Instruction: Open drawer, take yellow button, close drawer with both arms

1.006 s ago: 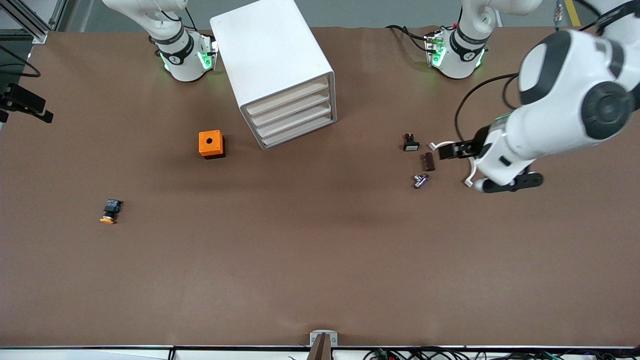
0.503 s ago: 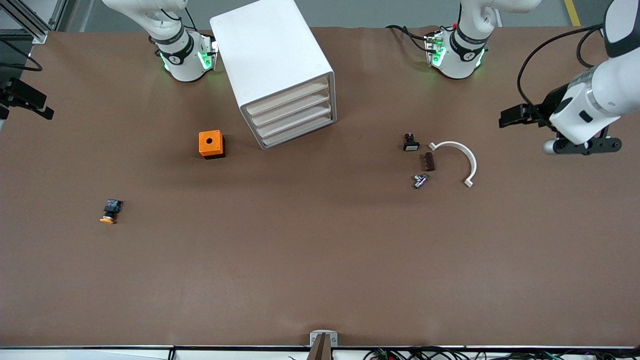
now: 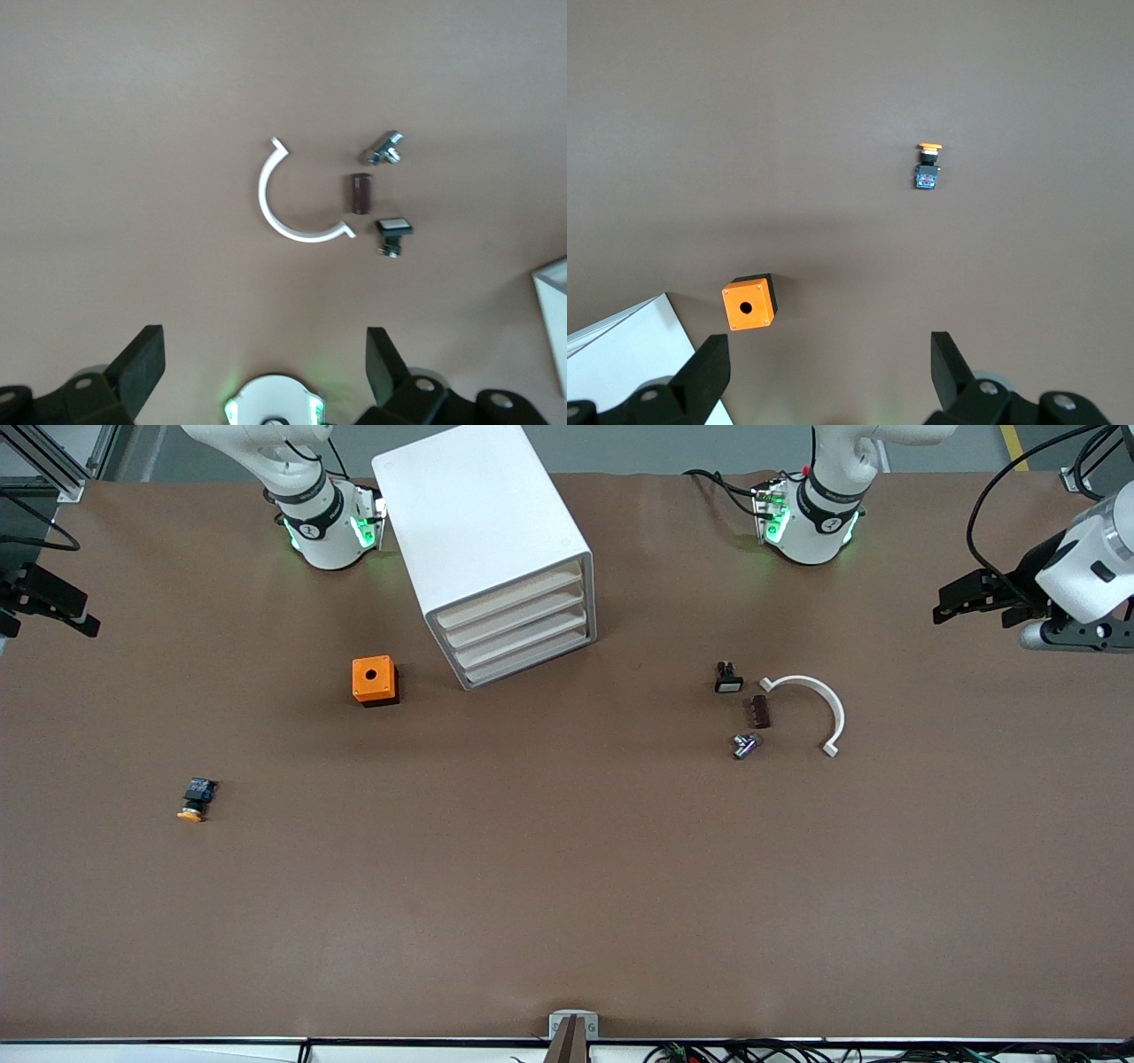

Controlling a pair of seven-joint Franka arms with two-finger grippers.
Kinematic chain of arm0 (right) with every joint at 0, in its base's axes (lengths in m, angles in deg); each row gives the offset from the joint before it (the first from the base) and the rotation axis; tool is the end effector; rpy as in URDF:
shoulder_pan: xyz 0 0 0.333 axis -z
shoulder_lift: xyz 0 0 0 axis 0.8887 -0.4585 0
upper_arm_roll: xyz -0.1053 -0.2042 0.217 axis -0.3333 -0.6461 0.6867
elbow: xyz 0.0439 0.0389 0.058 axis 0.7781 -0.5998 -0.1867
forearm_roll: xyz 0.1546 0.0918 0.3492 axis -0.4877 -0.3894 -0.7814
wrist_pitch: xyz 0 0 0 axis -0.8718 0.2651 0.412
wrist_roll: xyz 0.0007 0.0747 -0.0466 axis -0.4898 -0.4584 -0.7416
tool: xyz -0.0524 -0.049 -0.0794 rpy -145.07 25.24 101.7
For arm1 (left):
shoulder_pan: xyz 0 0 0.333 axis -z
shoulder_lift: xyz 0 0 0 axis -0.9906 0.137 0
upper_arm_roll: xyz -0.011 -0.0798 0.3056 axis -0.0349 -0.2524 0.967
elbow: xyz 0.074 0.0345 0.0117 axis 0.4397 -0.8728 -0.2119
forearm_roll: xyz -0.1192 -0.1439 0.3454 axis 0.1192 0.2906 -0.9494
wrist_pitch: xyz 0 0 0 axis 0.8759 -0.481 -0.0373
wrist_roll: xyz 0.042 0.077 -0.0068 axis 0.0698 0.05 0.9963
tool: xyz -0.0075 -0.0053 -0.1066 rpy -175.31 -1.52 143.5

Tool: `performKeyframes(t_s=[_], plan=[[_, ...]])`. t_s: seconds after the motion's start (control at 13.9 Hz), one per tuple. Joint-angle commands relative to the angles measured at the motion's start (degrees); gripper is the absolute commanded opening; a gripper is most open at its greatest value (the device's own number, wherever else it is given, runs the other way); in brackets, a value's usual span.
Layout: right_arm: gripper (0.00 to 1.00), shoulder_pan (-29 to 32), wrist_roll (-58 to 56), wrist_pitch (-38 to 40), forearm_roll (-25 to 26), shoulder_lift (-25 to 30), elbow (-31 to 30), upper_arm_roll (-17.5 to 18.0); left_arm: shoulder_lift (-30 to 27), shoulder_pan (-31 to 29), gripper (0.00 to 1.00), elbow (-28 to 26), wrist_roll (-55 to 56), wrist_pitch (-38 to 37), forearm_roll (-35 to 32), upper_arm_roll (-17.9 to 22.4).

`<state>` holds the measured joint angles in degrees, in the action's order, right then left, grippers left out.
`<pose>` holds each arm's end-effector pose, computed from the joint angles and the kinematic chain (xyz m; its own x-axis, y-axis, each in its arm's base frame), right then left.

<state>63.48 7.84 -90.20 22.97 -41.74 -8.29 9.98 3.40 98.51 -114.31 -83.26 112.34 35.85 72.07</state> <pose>0.5175 -0.0518 0.6535 0.9998 -0.0133 -0.0111 -0.0136 -0.9996 -0.0246 0.4845 0.0047 0.5686 0.9890 -0.0407 -0.1422 -0.0324 -0.9977 0.0601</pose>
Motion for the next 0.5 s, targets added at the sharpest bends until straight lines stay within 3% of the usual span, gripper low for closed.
performKeyframes(t_s=[0.0,0.14,0.43], plan=[[1.00,-0.77,0.86,-0.77,-0.39,1.70,-1.47,-0.29,-4.02,-5.53,1.00,-4.47,-0.23,3.96,-2.78,-6.70],[1.00,-0.68,0.86,-0.77,-0.39,1.61,-1.56,-0.29,-3.58,-13.80,1.00,-4.12,-0.32,6.77,-2.52,-15.58],[1.00,-0.86,0.86,-0.07,-0.39,1.70,-1.39,-0.29,-0.78,-14.89,1.00,0.87,-0.23,7.84,-1.90,-16.58]])
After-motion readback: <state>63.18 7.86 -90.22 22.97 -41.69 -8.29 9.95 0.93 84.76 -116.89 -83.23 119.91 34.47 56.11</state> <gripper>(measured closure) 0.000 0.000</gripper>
